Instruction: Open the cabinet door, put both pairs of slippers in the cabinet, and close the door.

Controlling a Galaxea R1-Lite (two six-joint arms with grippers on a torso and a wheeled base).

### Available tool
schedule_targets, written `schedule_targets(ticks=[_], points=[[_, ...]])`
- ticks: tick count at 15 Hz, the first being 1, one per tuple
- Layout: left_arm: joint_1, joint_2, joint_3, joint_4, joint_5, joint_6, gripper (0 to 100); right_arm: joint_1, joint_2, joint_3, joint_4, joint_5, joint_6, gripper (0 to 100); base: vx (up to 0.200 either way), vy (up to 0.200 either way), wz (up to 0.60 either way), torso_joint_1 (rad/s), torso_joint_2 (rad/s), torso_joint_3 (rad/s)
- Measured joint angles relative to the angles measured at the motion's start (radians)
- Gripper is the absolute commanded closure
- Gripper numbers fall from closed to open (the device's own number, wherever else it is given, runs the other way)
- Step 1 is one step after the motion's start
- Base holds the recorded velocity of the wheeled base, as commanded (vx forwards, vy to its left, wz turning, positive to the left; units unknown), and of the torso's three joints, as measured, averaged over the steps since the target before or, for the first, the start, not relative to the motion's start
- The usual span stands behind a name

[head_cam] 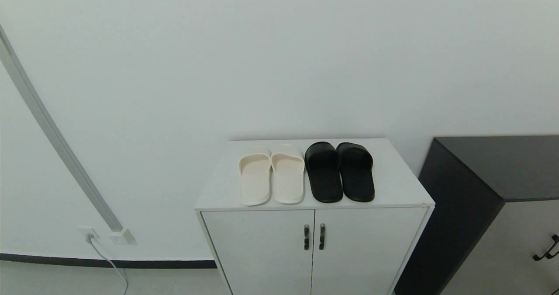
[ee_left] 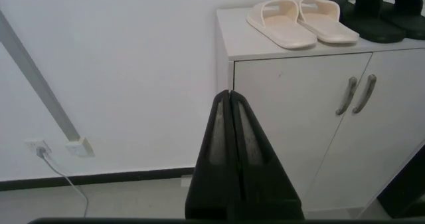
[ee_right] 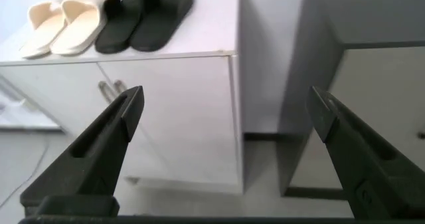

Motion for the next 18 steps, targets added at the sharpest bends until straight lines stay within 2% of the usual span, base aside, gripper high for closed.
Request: schedule_targets(ticks=[4, 6, 9, 11, 15, 18], points=[[0.0, 0.0, 0.0, 0.001, 0.0, 0.001, 100, 0.398, 0.472, -0.111, -0.306, -0.214, 0.156, 0, 0.0, 0.0, 0.0, 0.0, 0.0, 0.0], [0.0, 0.0, -0.001, 0.001, 0.0, 0.001, 100, 0.488, 0.671, -0.247, -0.372, -0.306, 0.198, 0, 0.0, 0.0, 0.0, 0.0, 0.0, 0.0], [0.0, 0.0, -0.002, 0.001, 0.0, -0.003, 100, 0.547, 0.905, -0.428, -0.412, -0.433, 0.22, 0, 0.0, 0.0, 0.0, 0.0, 0.0, 0.0], [0.0, 0.0, 0.0, 0.001, 0.001, -0.013, 100, 0.57, 1.027, -0.511, -0.431, -0.464, 0.224, 0, 0.0, 0.0, 0.0, 0.0, 0.0, 0.0], [0.0, 0.0, 0.0, 0.001, 0.001, -0.015, 100, 0.572, 1.248, -0.653, -0.514, -0.546, 0.211, 0, 0.0, 0.0, 0.0, 0.0, 0.0, 0.0], [-0.001, 0.0, 0.0, 0.001, 0.001, -0.015, 100, 0.549, 1.364, -0.737, -0.529, -0.556, 0.183, 0, 0.0, 0.0, 0.0, 0.0, 0.0, 0.0]])
